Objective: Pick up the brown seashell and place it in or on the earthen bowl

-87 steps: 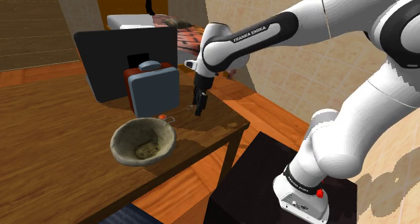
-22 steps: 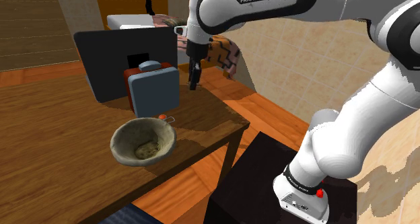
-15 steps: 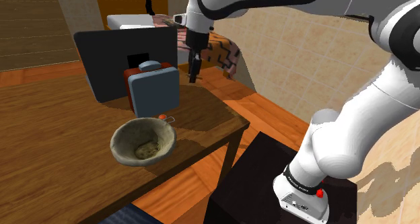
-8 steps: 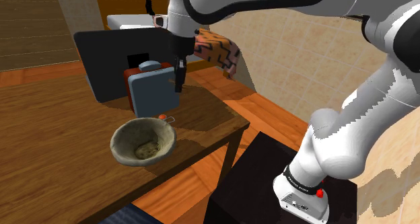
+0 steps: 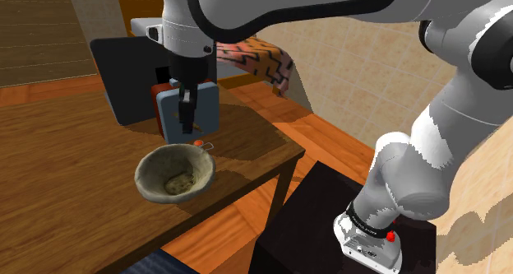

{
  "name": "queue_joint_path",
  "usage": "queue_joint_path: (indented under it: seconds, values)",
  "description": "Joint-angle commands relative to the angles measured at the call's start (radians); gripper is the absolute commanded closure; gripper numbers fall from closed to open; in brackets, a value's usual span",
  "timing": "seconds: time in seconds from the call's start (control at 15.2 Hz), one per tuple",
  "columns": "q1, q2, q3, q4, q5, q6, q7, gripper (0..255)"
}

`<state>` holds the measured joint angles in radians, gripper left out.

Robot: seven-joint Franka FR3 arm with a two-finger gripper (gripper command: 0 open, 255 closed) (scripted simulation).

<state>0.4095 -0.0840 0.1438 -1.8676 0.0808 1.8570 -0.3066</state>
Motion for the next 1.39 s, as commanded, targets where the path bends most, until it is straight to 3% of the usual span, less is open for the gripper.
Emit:
queue_joint_path:
  seconds: [0.0,0.26,1.32]
  values:
    - [0.018,0.022,0.022,0.030,-0.005,-0.005,0.044,255]
    - [0.053,0.084,0.062,0.103,-0.022,-0.012,0.123,255]
    - [0.055,0.102,0.063,-0.065,-0.022,0.172,0.116,255]
